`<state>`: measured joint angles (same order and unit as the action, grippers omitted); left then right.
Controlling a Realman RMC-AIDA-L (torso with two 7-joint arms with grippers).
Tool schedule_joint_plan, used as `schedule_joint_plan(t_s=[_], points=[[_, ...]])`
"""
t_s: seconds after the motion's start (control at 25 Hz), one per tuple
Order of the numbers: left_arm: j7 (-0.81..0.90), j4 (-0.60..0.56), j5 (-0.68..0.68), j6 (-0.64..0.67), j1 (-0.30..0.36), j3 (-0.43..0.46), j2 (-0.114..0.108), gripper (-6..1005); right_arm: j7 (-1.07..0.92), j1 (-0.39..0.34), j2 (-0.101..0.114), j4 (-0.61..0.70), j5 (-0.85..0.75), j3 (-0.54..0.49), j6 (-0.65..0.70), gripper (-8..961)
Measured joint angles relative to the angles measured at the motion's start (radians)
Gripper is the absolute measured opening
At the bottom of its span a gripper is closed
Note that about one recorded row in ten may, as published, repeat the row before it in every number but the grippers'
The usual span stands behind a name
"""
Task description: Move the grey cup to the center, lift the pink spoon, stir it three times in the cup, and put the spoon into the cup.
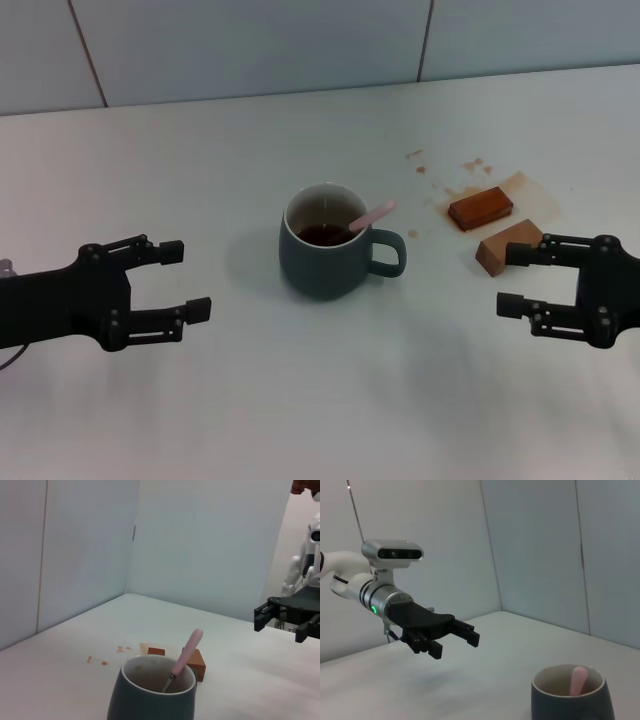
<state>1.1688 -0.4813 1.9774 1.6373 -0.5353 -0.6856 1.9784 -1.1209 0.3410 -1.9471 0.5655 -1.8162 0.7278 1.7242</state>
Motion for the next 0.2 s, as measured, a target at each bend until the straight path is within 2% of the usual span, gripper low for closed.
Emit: schedule_joint_plan(t_s=[0.2], points=[[0.000, 0.000, 0.000, 0.001, 0.000, -0.014, 0.000, 859, 0.001, 0.002, -0.004, 0.000, -0.007, 0.000, 0.000, 650]])
